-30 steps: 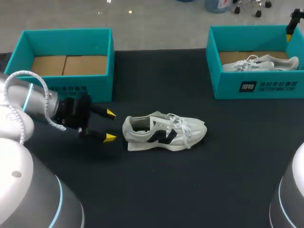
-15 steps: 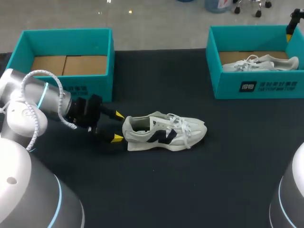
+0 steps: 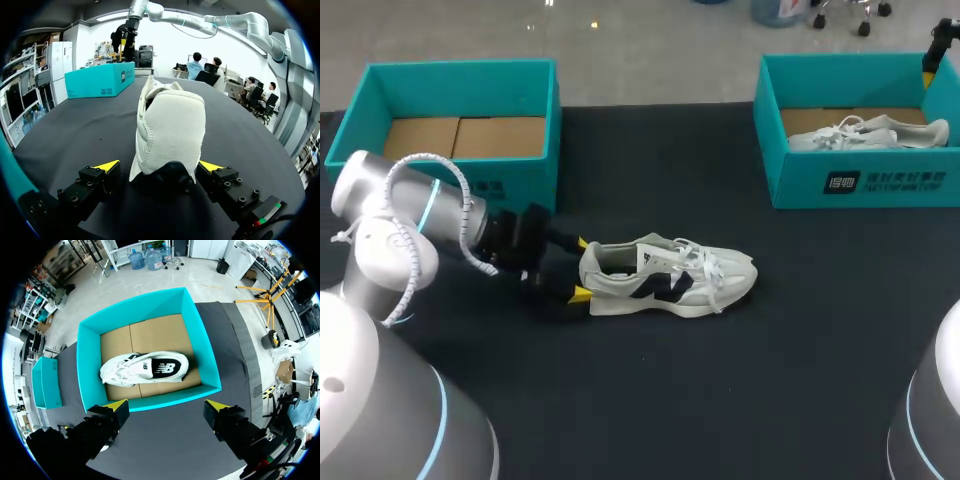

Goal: Take the shoe out of the shoebox, open the shoe tongue, remove and reinsert the insole, then place the shoe into the shoebox

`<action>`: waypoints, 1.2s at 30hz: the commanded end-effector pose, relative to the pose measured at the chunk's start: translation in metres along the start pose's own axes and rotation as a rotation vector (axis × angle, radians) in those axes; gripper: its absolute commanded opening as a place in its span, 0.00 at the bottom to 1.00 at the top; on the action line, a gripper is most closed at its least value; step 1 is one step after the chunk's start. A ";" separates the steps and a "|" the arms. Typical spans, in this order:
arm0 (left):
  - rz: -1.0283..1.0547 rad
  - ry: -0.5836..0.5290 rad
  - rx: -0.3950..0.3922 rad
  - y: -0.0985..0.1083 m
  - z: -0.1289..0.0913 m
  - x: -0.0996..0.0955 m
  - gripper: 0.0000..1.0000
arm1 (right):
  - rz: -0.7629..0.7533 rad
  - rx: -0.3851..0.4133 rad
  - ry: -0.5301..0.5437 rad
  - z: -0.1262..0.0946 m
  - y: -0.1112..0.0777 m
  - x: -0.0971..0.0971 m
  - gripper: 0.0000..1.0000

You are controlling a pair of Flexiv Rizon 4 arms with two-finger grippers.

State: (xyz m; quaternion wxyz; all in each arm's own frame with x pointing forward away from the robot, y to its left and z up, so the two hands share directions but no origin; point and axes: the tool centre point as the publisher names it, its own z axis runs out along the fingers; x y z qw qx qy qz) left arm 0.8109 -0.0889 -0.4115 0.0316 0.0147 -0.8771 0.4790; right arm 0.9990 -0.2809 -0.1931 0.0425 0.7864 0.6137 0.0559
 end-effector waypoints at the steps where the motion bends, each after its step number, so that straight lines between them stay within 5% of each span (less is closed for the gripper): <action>1: 0.001 0.018 0.000 0.001 0.007 -0.002 1.00 | 0.001 -0.002 -0.001 0.000 -0.001 0.000 1.00; 30: 0.003 0.072 0.008 -0.001 0.033 -0.001 1.00 | 0.001 -0.002 -0.001 0.000 -0.001 0.000 1.00; 32: 0.001 0.074 0.006 0.000 0.035 0.000 0.93 | 0.001 -0.002 -0.001 0.000 -0.001 0.000 1.00; 36: -0.002 0.076 0.001 0.002 0.038 0.000 0.59 | 0.001 -0.002 -0.001 0.000 -0.001 0.000 1.00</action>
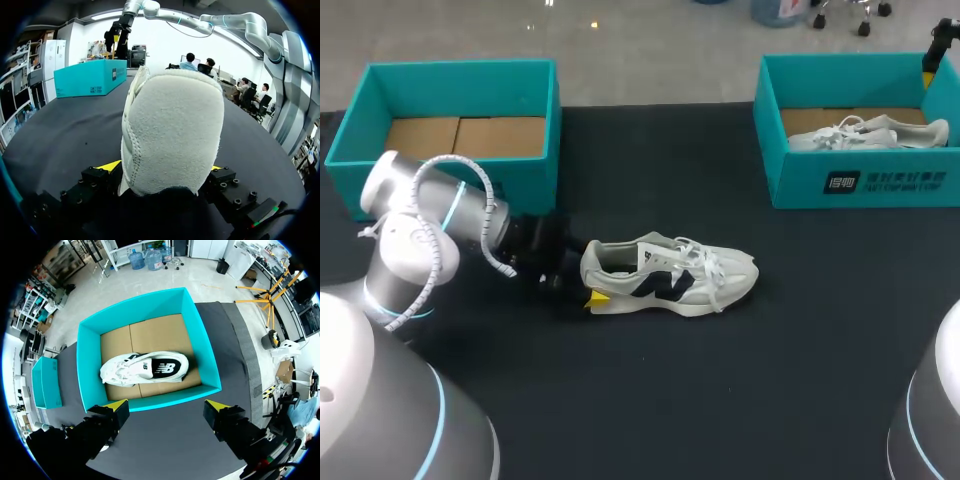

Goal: Take the shoe out of the shoebox, open the shoe tongue, remove and reinsert the insole, then place the shoe into the shoebox

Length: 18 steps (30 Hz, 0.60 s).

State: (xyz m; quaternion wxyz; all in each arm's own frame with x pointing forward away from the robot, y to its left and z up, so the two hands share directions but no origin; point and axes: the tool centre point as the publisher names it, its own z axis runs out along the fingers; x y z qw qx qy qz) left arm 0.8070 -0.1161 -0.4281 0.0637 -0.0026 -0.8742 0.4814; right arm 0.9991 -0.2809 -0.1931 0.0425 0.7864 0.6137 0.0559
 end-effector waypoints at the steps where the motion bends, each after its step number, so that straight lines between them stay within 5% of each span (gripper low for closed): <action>1: -0.003 0.003 -0.005 0.002 0.006 -0.004 0.50 | 0.001 -0.002 -0.001 0.000 -0.001 0.000 1.00; 4: -0.012 0.008 -0.004 0.004 0.008 -0.004 0.31 | 0.001 -0.002 -0.001 0.000 -0.001 0.000 1.00; 6: -0.012 0.010 -0.004 0.004 0.008 -0.005 0.03 | 0.001 -0.002 -0.001 0.000 -0.001 0.000 1.00; 18: -0.014 0.015 -0.016 0.003 0.003 -0.003 0.00 | 0.001 -0.002 -0.001 0.000 -0.001 0.000 1.00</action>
